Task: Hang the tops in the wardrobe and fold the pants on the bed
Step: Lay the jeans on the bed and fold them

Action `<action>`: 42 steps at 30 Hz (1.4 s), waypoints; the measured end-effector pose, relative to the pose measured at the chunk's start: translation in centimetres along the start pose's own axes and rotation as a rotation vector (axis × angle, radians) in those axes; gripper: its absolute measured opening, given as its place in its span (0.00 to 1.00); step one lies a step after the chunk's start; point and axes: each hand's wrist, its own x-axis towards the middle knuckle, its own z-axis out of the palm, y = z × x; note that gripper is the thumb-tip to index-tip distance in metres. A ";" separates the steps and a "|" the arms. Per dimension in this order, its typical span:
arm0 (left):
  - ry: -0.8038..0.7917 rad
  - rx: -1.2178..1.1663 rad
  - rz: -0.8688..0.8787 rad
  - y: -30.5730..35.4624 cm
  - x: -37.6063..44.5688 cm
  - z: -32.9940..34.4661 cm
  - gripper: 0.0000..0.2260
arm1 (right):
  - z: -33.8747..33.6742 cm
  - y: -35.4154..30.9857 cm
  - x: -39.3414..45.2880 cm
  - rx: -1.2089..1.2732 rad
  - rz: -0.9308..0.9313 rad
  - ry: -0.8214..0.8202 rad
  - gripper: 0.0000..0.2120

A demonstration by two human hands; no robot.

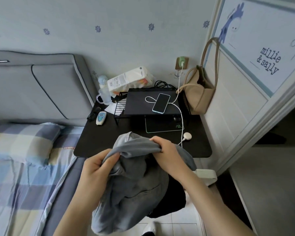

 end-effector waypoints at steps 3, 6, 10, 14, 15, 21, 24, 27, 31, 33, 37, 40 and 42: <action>0.041 -0.087 -0.094 -0.6 -0.8 -0.4 0.22 | -2.2 -0.7 -2.8 -0.091 0.006 -0.072 0.07; 0.101 0.032 -0.125 -2.3 -2.3 -0.7 0.25 | -2.4 -1.1 -5.0 -0.178 -0.018 -0.090 0.05; 0.099 0.221 -0.062 -4.1 -6.0 -0.9 0.29 | -2.4 -4.0 -7.4 -0.117 -0.161 -0.025 0.08; -0.184 0.189 -0.102 -3.2 -9.0 0.2 0.36 | -1.9 -6.7 -9.6 -0.068 -0.277 0.024 0.11; -0.188 0.192 -0.075 -3.1 -9.8 0.9 0.31 | -1.7 -7.3 -10.3 -0.067 -0.298 0.012 0.09; 0.196 -0.206 -0.046 -1.6 -9.7 1.8 0.08 | -3.9 -5.8 -11.0 -0.081 -0.456 -0.065 0.21; 0.282 -0.414 -0.073 -1.7 -9.6 0.6 0.27 | -4.5 0.4 -6.9 -0.519 -0.121 -0.169 0.43; 0.283 -0.498 -0.093 -1.1 -9.5 0.1 0.30 | -2.8 5.3 -3.2 -0.725 0.179 -0.195 0.41; 0.363 -0.525 -0.148 -0.9 -9.8 -0.8 0.27 | -3.3 7.8 -0.9 -0.424 0.312 -0.114 0.06; 0.426 -0.531 -0.179 -0.5 -9.8 -1.0 0.21 | -4.3 8.0 -1.3 -0.234 0.307 0.057 0.05; 0.465 -0.514 -0.294 -1.4 -8.8 -0.5 0.04 | -7.1 4.6 -2.9 -0.102 0.255 0.472 0.05; 0.448 -0.529 -0.370 -1.9 -8.1 -0.4 0.06 | -8.4 -1.0 -4.3 -0.087 0.082 0.694 0.06; 0.454 -0.545 -0.412 -2.3 -7.4 -1.1 0.09 | -8.2 -5.2 -5.5 -0.082 -0.127 0.734 0.05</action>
